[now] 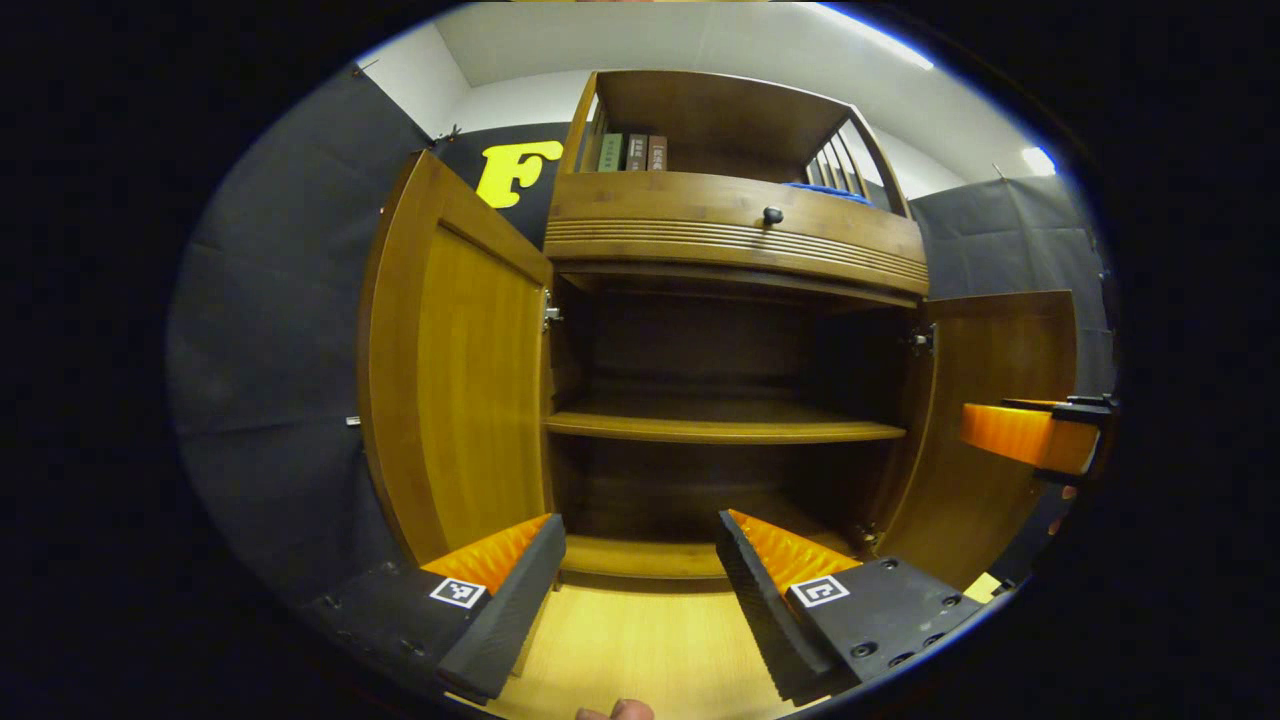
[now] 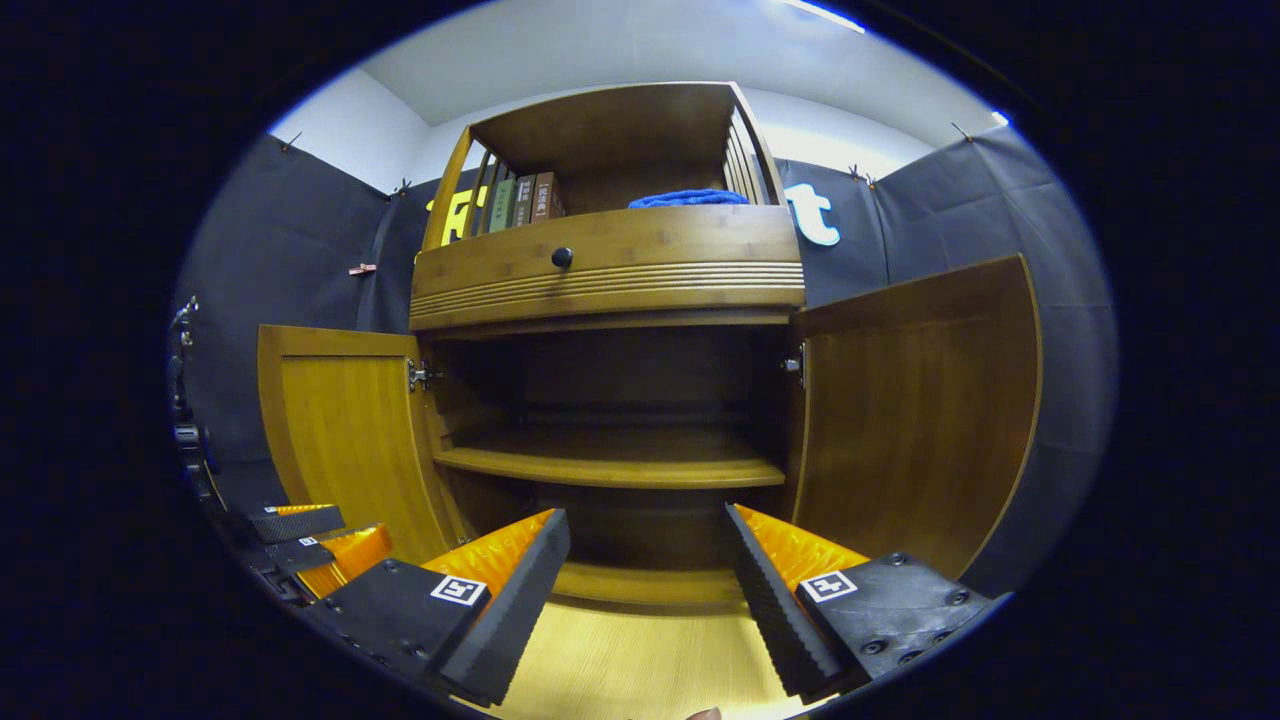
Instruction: Open the right door of the double-door shoe cabinet with the right hand, and open the left door with the left hand.
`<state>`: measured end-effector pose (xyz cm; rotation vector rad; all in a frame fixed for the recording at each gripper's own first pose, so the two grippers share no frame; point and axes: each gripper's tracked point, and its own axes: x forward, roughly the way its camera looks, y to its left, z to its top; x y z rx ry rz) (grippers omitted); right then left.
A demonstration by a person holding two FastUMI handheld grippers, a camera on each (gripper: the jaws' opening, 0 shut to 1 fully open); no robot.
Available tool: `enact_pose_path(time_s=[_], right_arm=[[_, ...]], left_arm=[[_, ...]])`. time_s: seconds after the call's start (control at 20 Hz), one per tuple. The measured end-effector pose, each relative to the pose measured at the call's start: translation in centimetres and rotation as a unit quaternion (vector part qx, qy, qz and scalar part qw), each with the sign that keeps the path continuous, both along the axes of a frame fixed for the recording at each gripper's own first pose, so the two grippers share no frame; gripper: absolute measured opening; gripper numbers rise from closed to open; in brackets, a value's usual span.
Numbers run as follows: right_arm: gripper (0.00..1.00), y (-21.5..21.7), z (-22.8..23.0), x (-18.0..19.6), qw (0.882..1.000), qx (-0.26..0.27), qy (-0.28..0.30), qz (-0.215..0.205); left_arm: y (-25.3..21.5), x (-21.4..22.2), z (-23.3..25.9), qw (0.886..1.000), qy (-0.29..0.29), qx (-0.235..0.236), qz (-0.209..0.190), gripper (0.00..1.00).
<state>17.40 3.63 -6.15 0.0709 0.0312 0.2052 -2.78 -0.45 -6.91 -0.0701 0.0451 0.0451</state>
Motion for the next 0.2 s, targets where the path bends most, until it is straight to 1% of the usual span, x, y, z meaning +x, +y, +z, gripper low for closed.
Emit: enact_pose_path(time_s=[0.05,0.2], right_arm=[[0.98,-0.3,-0.1,0.1,1.000,-0.006,-0.003,-0.001],[0.98,-0.8,-0.5,0.2,1.000,-0.015,-0.002,0.007]], left_arm=[[-0.2,0.1,0.1,1.000,-0.004,-0.004,0.002,0.95],[-1.6,-0.2,0.6,1.000,-0.012,-0.003,0.004,0.95]])
